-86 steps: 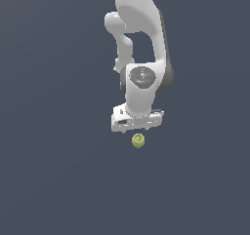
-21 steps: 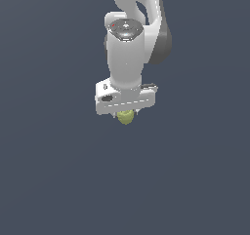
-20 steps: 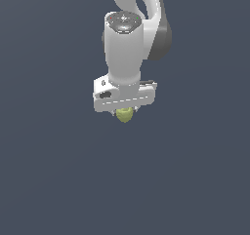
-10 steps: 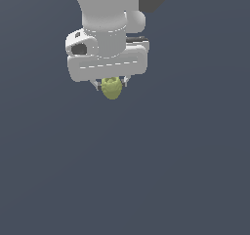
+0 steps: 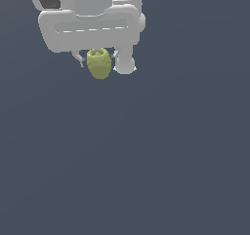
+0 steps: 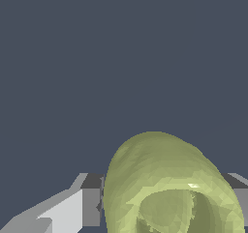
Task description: Pick up the object and move it to a goal position.
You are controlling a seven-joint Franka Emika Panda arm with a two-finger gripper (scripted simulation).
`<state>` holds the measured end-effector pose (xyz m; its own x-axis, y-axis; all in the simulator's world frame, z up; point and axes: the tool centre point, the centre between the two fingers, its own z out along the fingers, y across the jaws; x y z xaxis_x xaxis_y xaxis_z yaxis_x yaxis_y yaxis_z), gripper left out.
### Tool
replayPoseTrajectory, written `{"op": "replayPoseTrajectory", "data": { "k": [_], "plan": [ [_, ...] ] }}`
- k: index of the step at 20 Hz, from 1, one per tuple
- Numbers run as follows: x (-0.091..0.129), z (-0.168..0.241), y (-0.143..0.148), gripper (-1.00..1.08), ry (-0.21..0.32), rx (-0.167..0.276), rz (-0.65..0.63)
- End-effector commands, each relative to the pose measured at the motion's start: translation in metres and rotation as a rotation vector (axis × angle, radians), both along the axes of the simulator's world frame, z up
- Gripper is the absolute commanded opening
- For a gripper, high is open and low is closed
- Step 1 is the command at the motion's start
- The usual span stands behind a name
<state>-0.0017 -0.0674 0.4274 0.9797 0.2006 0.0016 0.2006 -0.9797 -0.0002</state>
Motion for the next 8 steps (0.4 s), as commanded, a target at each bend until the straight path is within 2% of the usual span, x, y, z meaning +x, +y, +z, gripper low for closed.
{"op": "replayPoseTrajectory", "data": {
  "k": [1, 8],
  "plan": [
    [0.000, 0.010, -0.004, -1.00, 0.001, 0.000, 0.001],
    [0.000, 0.021, -0.007, -1.00, 0.001, -0.001, 0.000]
  ]
}}
